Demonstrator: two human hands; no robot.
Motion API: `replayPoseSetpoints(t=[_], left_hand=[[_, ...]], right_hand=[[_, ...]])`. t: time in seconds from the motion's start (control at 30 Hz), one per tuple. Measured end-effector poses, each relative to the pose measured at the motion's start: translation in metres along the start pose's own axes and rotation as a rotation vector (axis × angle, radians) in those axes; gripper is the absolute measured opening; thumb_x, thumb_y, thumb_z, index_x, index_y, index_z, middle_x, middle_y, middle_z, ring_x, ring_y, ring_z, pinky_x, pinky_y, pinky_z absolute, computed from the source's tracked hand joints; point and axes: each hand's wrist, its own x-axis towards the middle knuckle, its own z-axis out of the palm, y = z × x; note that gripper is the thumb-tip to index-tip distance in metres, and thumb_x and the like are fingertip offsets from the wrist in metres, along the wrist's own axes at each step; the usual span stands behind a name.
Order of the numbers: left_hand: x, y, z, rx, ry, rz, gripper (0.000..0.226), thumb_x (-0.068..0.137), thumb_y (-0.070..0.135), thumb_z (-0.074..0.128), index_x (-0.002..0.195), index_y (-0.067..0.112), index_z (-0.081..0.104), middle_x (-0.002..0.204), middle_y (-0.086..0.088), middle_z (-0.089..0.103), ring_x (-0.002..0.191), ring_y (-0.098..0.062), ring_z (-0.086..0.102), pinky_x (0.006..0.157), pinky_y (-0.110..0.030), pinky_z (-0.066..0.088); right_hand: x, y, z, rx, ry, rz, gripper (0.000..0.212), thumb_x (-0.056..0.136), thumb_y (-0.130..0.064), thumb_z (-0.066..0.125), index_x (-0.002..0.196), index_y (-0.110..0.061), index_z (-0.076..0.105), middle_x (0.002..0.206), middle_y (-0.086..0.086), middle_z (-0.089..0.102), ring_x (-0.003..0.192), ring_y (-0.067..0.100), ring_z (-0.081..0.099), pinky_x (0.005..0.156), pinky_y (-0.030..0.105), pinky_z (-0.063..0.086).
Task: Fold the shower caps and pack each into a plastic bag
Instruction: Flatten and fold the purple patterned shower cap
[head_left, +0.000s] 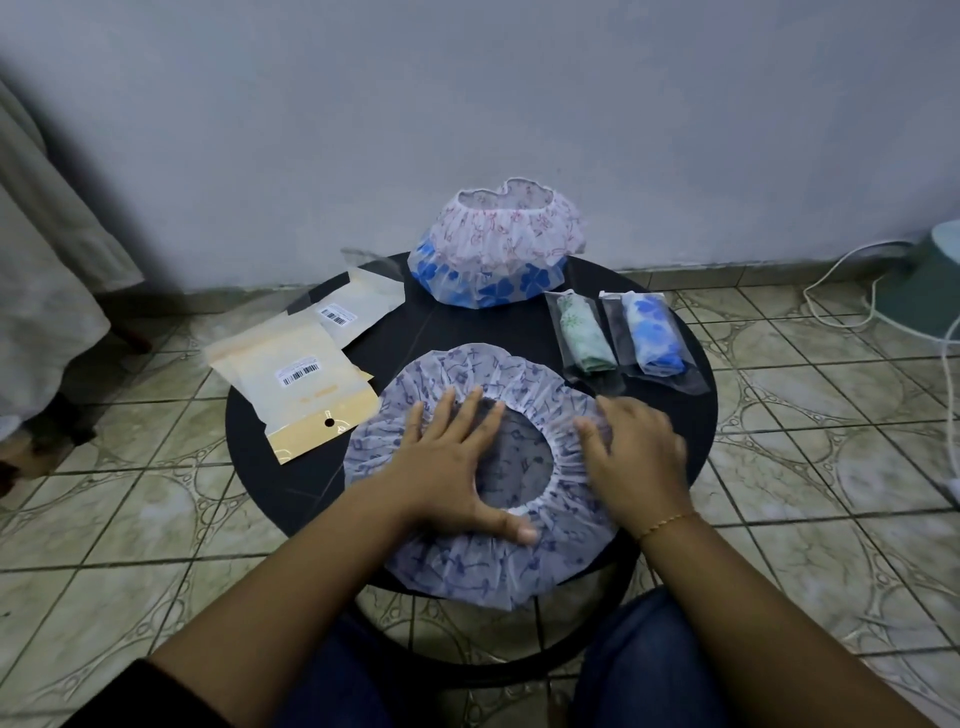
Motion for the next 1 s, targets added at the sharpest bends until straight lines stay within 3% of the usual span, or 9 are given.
replayPoseSetpoints(t=[0.2,0.3,0.37,0.43,0.57,0.63,0.8,0.9,1.0], left_hand=[[0.01,-0.006,0.002,0.021,-0.1,-0.02,0.132,0.054,0.089,0.052,0.143,0.035,-0.029,0.15,0.004,-0.038,0.137,-0.024,-0.036,0.11,-0.056,-0.021],[0.011,-0.007,0.002,0.043,-0.134,-0.03,0.131,0.055,0.09,0.05,0.144,0.034,-0.028,0.152,0.004,-0.034,0.137,-0.024,-0.036,0.11,-0.057,-0.02],[0.011,-0.007,0.002,0.053,-0.142,-0.031,0.126,0.058,0.09,0.047,0.144,0.035,-0.027,0.152,0.004,-0.034,0.137,-0.024,-0.036,0.11,-0.057,-0.02],[0.011,-0.007,0.003,0.059,-0.139,-0.033,0.12,0.061,0.09,0.042,0.145,0.037,-0.025,0.152,0.003,-0.034,0.137,-0.024,-0.036,0.11,-0.056,-0.02],[0.012,-0.007,0.004,0.076,-0.136,-0.033,0.117,0.061,0.091,0.039,0.144,0.038,-0.025,0.151,0.003,-0.035,0.137,-0.025,-0.036,0.11,-0.055,-0.021],[0.014,-0.008,0.004,0.082,-0.15,-0.036,0.12,0.06,0.091,0.042,0.143,0.038,-0.027,0.151,0.003,-0.036,0.136,-0.026,-0.036,0.11,-0.057,-0.02],[0.023,0.006,0.001,-0.019,-0.102,-0.033,0.125,0.058,0.089,0.047,0.146,0.034,-0.022,0.154,0.002,-0.031,0.14,-0.026,-0.031,0.112,-0.057,-0.015],[0.027,0.018,-0.004,-0.154,0.022,-0.011,0.123,0.061,0.082,0.055,0.15,0.028,-0.011,0.157,0.002,-0.023,0.144,-0.022,-0.022,0.116,-0.051,-0.01],[0.022,0.017,-0.009,-0.153,0.115,-0.021,0.118,0.059,0.084,0.048,0.151,0.032,-0.004,0.158,0.004,-0.018,0.145,-0.021,-0.018,0.117,-0.048,-0.01]], right_hand=[[0.0,0.009,-0.009,-0.042,-0.153,0.257,0.05,0.089,-0.056,0.046,0.122,-0.02,0.058,0.127,0.011,0.048,0.12,0.03,0.039,0.097,0.039,0.033],[0.002,0.009,-0.014,0.41,-0.146,0.23,0.027,0.086,-0.042,0.063,0.099,-0.018,0.064,0.102,0.005,0.062,0.097,0.019,0.058,0.08,0.03,0.048],[-0.001,0.004,-0.021,0.792,-0.215,0.234,0.02,0.085,-0.026,0.067,0.102,-0.016,0.062,0.092,0.001,0.067,0.078,0.007,0.062,0.063,0.018,0.048],[-0.004,0.003,-0.022,1.097,-0.311,0.275,0.03,0.085,-0.016,0.066,0.114,-0.016,0.058,0.098,0.004,0.069,0.075,0.011,0.063,0.056,0.022,0.045],[-0.008,-0.005,-0.018,1.421,-0.431,0.429,0.036,0.085,0.004,0.055,0.121,0.001,0.055,0.114,0.024,0.063,0.1,0.038,0.059,0.084,0.05,0.046],[-0.009,-0.011,-0.018,1.45,-0.44,0.419,0.033,0.085,0.012,0.047,0.116,0.007,0.056,0.114,0.028,0.062,0.106,0.041,0.059,0.093,0.051,0.048],[-0.006,-0.033,-0.031,1.34,-0.371,0.234,0.034,0.086,0.014,0.042,0.096,-0.007,0.066,0.092,0.014,0.073,0.089,0.026,0.068,0.079,0.038,0.056],[-0.002,-0.045,-0.037,0.999,-0.244,0.075,0.015,0.087,-0.001,0.049,0.079,-0.001,0.062,0.094,0.027,0.065,0.076,0.021,0.06,0.074,0.032,0.049],[0.003,-0.056,-0.044,0.721,-0.078,-0.039,0.03,0.088,-0.006,0.049,0.058,-0.008,0.046,0.088,0.019,0.053,0.07,0.01,0.046,0.065,0.017,0.038]])
